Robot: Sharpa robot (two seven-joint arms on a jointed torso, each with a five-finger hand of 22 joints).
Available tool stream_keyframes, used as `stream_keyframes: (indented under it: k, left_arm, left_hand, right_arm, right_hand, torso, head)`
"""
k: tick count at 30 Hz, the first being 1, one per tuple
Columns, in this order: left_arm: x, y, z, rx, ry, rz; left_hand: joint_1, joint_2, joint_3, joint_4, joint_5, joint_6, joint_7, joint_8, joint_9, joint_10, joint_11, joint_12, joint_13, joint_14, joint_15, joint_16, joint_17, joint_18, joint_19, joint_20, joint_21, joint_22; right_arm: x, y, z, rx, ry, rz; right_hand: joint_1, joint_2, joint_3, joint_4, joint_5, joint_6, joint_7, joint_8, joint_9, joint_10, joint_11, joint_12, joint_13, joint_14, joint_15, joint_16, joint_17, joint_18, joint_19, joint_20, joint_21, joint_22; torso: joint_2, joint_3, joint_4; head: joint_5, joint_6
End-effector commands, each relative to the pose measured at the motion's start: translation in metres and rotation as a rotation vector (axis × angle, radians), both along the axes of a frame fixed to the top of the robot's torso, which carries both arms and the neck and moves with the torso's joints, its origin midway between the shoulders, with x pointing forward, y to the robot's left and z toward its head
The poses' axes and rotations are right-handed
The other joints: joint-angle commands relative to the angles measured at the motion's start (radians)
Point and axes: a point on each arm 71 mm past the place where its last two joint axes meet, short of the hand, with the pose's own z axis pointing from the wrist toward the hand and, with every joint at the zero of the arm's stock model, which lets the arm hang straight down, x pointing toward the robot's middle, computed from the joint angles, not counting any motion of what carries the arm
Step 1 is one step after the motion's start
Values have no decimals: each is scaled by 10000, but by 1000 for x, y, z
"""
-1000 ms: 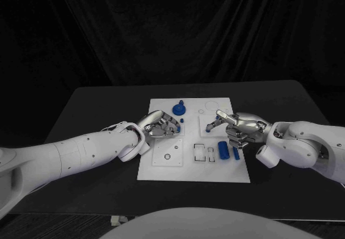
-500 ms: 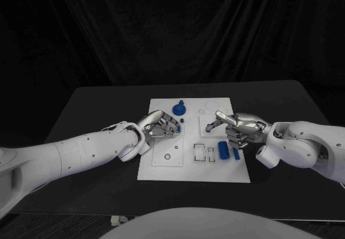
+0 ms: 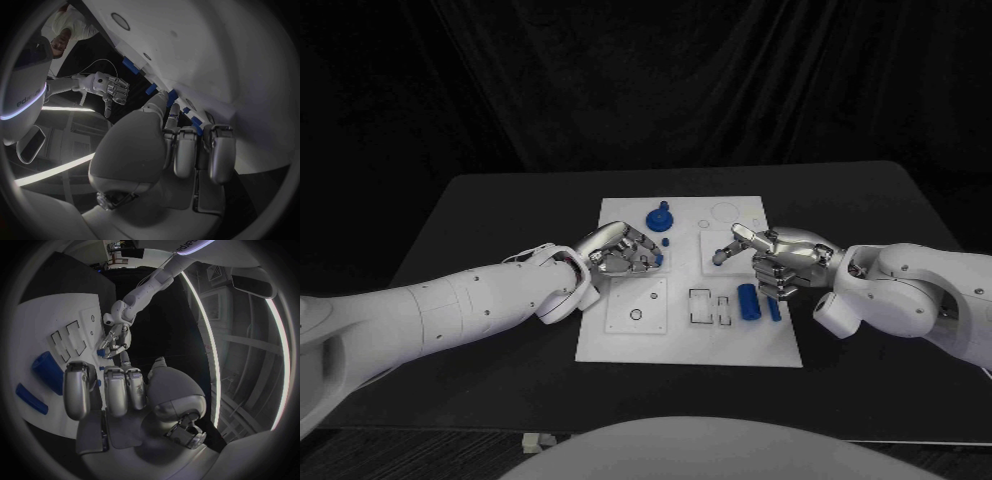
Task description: Assemble the parts on the task board
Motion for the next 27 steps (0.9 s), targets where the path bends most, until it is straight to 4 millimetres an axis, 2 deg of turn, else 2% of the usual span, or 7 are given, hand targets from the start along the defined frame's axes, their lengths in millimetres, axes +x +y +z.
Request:
stream_keyframes:
  k: [1,25,27]
  left_arm:
    - [-2,1,-5,36,220,-86]
    - [-3,2,-6,84,335,-47]
    - [-3,2,-5,35,236,-79]
  left_hand:
    - [1,-103,-72,-5,-14,-58,1,-40,-19,1026,13,-5,2634,1038,25,65,2635,-183,603,58,-44,2399]
    - [-28,-142,-136,59,-122,-162,7,-90,-95,1026,2,-5,2634,1038,2,65,2635,-173,582,40,-77,2388]
    - [-93,-175,-210,141,-277,-268,18,-135,-156,1026,5,-5,2634,1038,5,65,2635,-172,576,39,-86,2385]
  right_arm:
    - [-1,1,-1,-74,124,138]
    - [-2,3,-2,-79,236,316]
    - [-2,3,-2,-79,239,319]
  right_hand:
    - [86,-9,62,-18,46,47,11,49,-9,1042,73,26,2634,1049,90,13,2605,147,350,60,70,2192]
    - [61,-7,49,8,-7,63,7,73,-13,1042,71,26,2634,1046,87,9,2594,148,350,60,69,2191]
    - [49,-6,43,21,-37,69,6,82,-15,1042,71,26,2634,1047,87,11,2599,148,351,59,70,2191]
  torso:
    - [-1,0,-2]
    - [4,3,-3]
    - [3,3,-2]
  head:
    - [-4,0]
    - [24,0]
    - [34,0]
